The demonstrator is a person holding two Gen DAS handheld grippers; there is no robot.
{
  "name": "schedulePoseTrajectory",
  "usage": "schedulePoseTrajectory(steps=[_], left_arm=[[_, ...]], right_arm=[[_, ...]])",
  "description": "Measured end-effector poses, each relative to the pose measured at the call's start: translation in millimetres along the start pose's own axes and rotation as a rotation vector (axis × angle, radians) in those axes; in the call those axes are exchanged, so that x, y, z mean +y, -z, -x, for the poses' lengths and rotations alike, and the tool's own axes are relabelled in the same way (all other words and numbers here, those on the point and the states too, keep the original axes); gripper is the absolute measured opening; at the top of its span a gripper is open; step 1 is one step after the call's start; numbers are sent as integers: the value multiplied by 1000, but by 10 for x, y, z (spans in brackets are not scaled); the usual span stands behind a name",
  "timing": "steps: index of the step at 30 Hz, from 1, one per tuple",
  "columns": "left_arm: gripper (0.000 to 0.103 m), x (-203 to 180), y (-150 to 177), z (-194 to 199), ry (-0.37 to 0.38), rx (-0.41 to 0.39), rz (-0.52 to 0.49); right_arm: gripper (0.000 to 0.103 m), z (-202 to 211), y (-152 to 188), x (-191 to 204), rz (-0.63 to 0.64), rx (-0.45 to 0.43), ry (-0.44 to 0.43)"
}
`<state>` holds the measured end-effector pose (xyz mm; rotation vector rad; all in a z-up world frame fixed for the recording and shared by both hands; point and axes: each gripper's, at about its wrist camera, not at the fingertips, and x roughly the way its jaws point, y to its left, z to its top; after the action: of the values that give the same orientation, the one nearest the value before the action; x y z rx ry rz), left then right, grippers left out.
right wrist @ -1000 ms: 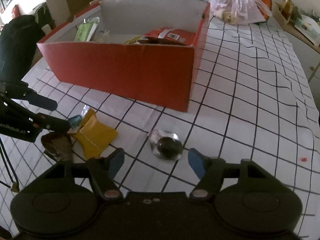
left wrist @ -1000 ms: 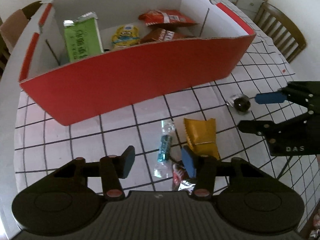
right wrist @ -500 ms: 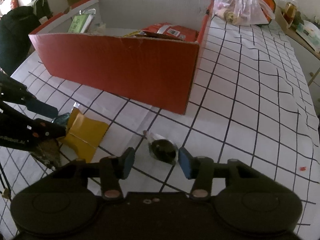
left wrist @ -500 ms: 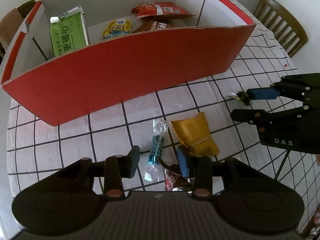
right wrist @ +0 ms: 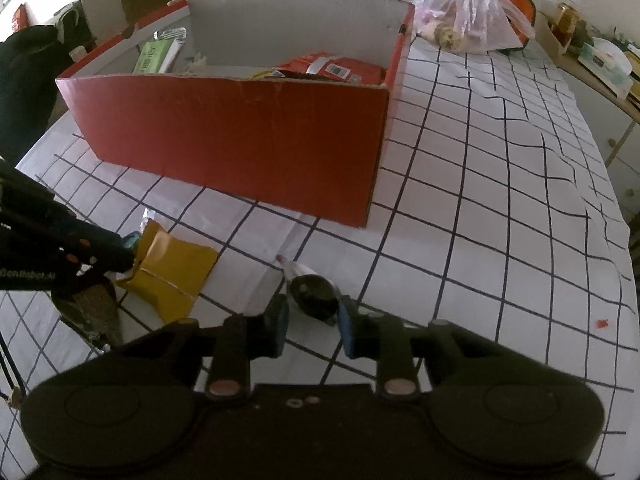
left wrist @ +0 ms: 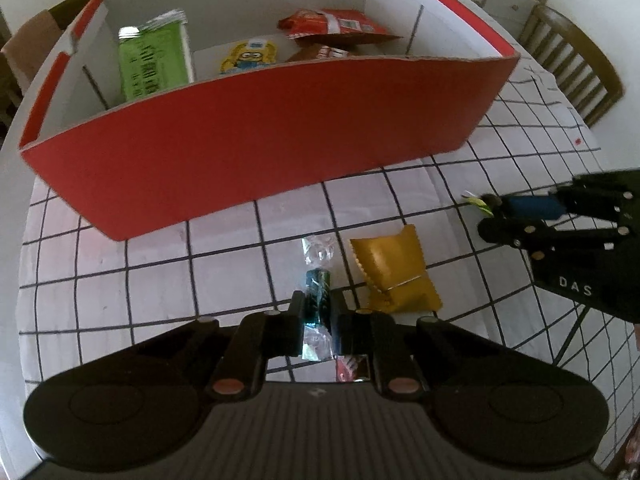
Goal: Organize snacks
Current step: 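Lift the clear candy with left tool while right tool holds the round candy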
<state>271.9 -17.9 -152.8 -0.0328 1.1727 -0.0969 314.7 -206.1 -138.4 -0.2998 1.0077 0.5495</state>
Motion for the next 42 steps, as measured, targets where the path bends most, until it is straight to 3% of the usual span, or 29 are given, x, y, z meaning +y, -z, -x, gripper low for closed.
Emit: schedulePoseTrajectory(steps=[5,6,7,19,23,30,31,33,37,39,42], left_arm=[[12,113,69,89,-5,-19,46],[12,136,82,108,-4,-22,55],[12,161,99,133,-1,-27,65],[12,348,308,468,15,-66,129],[12,383,352,619,25,-91,146],[12,419,440,777,43,-113,162],[12,422,455,796,44,-115,164],[12,417,483,818,46,-117,165],[12,419,529,845,49,-118,167],[12,402,551,858,49,-119,165],[12,388,573,862,51,-117,165]], right_arm=[[23,83,23,3,-38,-14,-2],[13,108,31,8,-45,-17,-4],[12,134,37,6,-57,-17,-13],[10,382,157,72,-110,-59,-16],[0,529,152,111,-128,-89,-36],[0,695,156,145,-117,-122,-19],[3,707,168,124,-120,-119,-26],[18,731,209,89,-123,-119,-36],[26,724,324,54,-130,-100,-52],[42,701,383,59,-131,-87,-41],[58,616,469,71,-125,-60,-36]])
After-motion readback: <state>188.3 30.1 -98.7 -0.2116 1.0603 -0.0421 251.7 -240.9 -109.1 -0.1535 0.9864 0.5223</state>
